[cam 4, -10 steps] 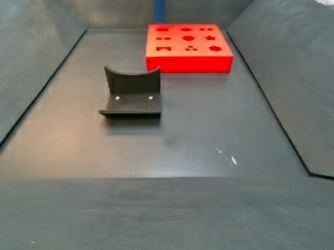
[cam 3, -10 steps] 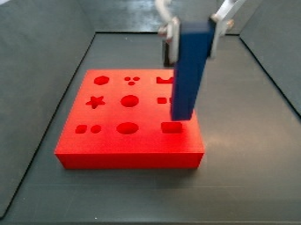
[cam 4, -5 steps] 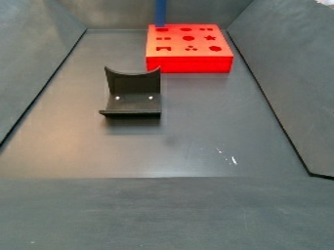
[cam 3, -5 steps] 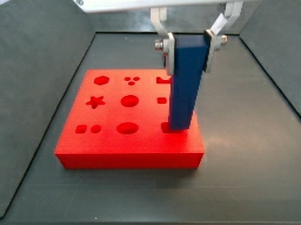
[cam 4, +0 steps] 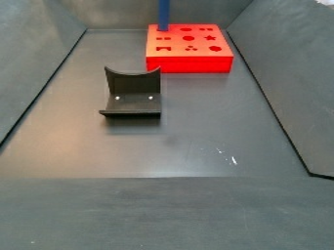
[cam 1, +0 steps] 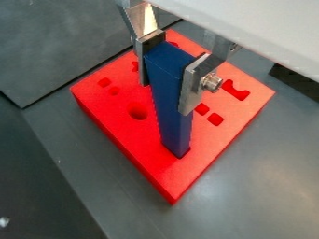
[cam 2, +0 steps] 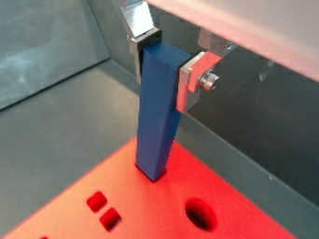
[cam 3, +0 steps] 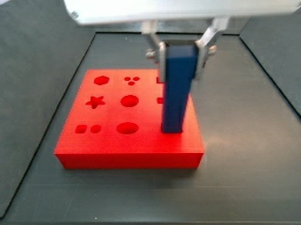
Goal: Insert the rectangle object.
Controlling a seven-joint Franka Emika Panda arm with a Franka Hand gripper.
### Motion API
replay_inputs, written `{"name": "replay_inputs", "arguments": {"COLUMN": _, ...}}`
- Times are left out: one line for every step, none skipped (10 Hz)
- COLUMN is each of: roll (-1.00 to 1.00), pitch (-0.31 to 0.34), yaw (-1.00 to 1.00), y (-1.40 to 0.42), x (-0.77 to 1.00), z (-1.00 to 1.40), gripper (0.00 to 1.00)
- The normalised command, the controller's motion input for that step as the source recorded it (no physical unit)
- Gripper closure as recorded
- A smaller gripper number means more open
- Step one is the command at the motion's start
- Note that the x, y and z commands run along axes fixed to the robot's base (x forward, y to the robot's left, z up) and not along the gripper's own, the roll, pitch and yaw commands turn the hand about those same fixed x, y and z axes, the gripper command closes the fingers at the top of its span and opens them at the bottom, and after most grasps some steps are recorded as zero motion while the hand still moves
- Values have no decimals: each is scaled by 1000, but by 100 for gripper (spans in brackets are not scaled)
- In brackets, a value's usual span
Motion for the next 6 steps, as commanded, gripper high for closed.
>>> {"name": "replay_inputs", "arguments": {"roll": 9, "pitch": -39, "yaw": -146, "y": 20, "x": -211, "z": -194, "gripper": 100}}
{"name": "replay_inputs", "arguments": {"roll": 0, "pitch": -54, "yaw": -149, "y": 0, "x": -171, "z": -254, "gripper": 100}}
{"name": "replay_inputs", "arguments": {"roll": -224, "pitch": -120, "yaw": -123, "y": 0, "x": 0, "z": -377, "gripper": 100}}
{"name": "replay_inputs", "arguments": {"roll": -397, "pitch": -86, "yaw": -103, "y": 0, "x": 89, "z": -297, "gripper": 100}}
{"name": "replay_inputs", "arguments": {"roll": -384, "pitch": -70, "yaw": -37, "y": 0, "x": 169, "z": -323, "gripper": 100}}
{"name": "replay_inputs", "arguments": {"roll": -386, "pitch": -57, "yaw": -26, "y": 0, "x": 177, "z": -326, "gripper": 100}}
